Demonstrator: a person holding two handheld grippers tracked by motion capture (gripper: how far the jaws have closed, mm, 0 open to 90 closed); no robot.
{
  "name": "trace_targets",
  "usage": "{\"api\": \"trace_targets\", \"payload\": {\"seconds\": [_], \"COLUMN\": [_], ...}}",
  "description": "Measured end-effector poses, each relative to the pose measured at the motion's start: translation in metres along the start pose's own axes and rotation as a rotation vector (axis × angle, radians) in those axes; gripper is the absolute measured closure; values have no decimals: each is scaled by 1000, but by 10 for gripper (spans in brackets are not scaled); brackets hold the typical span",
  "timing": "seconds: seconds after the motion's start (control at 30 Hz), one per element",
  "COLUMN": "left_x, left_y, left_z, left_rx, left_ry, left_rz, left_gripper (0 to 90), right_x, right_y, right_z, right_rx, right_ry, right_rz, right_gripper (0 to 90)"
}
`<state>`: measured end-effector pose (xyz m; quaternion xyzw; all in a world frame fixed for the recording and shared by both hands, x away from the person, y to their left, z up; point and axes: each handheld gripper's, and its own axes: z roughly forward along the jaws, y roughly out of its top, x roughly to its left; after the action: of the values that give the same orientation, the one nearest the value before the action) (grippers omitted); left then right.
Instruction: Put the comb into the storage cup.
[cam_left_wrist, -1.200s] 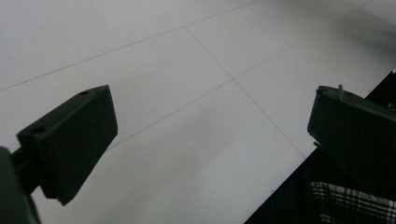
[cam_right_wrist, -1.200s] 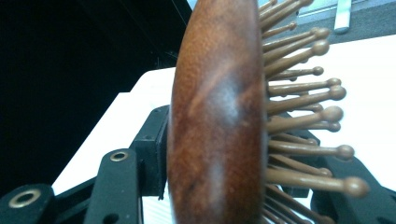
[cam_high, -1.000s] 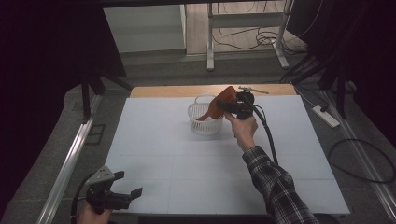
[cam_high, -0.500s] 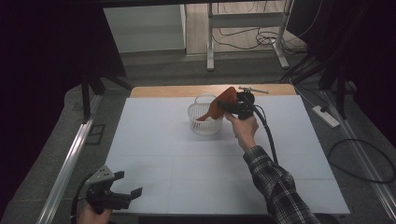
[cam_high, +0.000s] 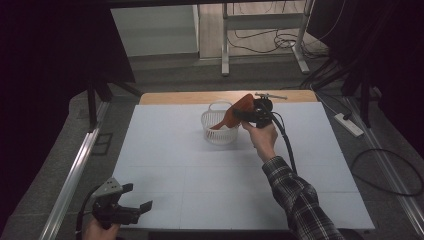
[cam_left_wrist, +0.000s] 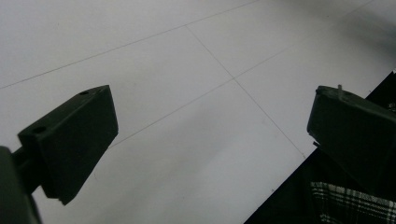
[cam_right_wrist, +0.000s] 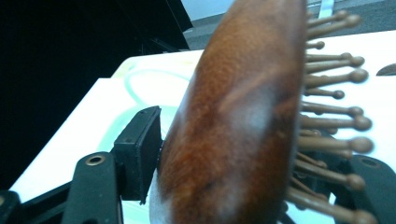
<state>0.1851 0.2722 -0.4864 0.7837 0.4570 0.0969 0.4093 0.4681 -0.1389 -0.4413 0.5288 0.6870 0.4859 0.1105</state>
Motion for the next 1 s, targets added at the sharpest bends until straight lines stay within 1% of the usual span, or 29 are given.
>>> {"api": "trace_targets", "payload": {"seconds": [0.07, 0.1, 0.17, 0.23, 0.33, 0.37, 0.43, 0.47, 0.5, 0.73, 0.8, 0.87, 1.0], "left_x": [0, 0, 0, 0, 0, 0, 0, 0, 0, 1, 1, 1, 0], "left_y": [0, 0, 0, 0, 0, 0, 0, 0, 0, 0, 0, 0, 0], "left_z": [0, 0, 0, 0, 0, 0, 0, 0, 0, 0, 0, 0, -1], "left_rx": [1, 0, 0, -1, -1, -1, -1, -1, -1, -3, -3, -4, -4], "left_ry": [0, 1, 1, 1, 0, 1, 0, 1, 0, 1, 1, 1, 1], "left_rz": [0, 0, -1, -2, -2, -2, -2, -2, -3, -5, -6, -6, -4], "left_gripper": [19, 19, 19, 19, 19, 19, 19, 19, 19, 17, 17, 17, 16], "right_x": [0, 1, 1, 3, 6, 7, 8, 7, 6, 2, 1, 0, 0], "right_y": [0, 0, 0, 0, 0, 0, 1, 1, 2, 6, 8, 8, 8], "right_z": [0, 0, 0, 0, 1, 0, 0, -1, -2, -9, -12, -12, -15], "right_rx": [3, 8, 12, 25, 43, 44, 43, 52, 60, 65, 68, 70, 86], "right_ry": [0, -6, -9, -25, -42, -61, -69, -70, -58, -38, -20, -18, -5], "right_rz": [-5, -21, -30, -60, -91, -113, -121, -129, -134, -145, -145, -144, -165], "right_gripper": [327, 312, 305, 277, 233, 217, 202, 200, 198, 170, 157, 156, 136]}}
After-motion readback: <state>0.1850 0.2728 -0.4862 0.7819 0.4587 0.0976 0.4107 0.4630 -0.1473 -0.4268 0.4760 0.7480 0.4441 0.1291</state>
